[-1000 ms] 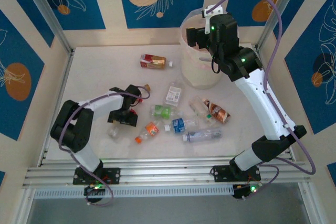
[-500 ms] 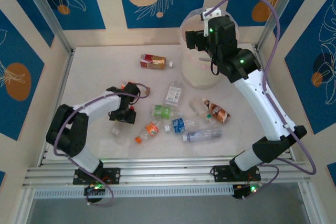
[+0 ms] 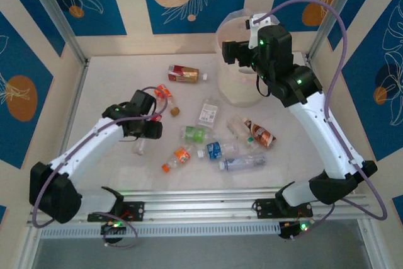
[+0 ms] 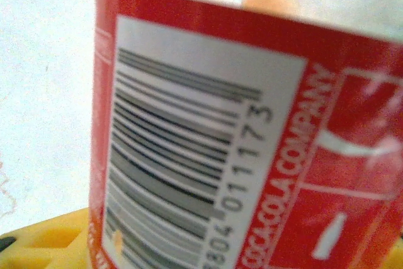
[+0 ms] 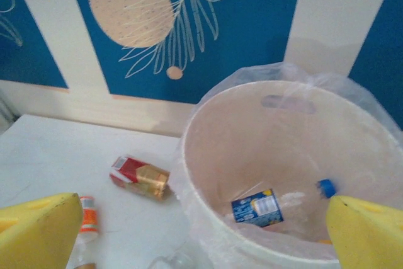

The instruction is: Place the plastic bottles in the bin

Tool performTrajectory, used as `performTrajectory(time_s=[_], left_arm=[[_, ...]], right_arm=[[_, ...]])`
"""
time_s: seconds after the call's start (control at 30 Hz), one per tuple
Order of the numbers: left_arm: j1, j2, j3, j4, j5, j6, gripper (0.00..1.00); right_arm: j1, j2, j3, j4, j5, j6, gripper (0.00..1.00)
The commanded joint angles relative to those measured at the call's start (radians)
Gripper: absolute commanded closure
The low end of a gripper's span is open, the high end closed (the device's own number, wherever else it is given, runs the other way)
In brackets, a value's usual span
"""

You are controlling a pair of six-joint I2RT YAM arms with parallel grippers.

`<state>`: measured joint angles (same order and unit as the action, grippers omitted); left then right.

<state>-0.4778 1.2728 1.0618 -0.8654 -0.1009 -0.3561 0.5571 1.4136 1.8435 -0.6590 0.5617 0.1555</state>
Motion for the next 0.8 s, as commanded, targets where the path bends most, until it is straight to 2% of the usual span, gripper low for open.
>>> performTrajectory(time_s=[0.0, 0.2, 0.43, 0.63, 0.77], left_arm=[[0.007, -0.040, 0.038, 0.072, 0.077, 0.029, 0.40], [0.007, -0.028, 0.108, 0.249, 0.171, 0.050, 0.40], [0.007, 0.002, 0.178, 0.448, 0.287, 0.075, 0.41], [0.007, 0.007, 0.195, 0.556, 0.372, 0.085, 0.41], [0.007, 0.005, 0.187, 0.608, 0.416, 0.086, 0.41]], right_arm=[[0.003, -0.027, -0.022, 0.004, -0.116, 0.070, 0.01], [0.003, -0.022, -0.048, 0.023, -0.287, 0.139, 0.01], [0.000, 0.037, -0.024, 0.050, -0.509, 0.208, 0.12], [0.001, 0.128, 0.046, 0.064, -0.654, 0.241, 0.18], [0.009, 0.181, 0.102, 0.076, -0.708, 0.243, 0.21]])
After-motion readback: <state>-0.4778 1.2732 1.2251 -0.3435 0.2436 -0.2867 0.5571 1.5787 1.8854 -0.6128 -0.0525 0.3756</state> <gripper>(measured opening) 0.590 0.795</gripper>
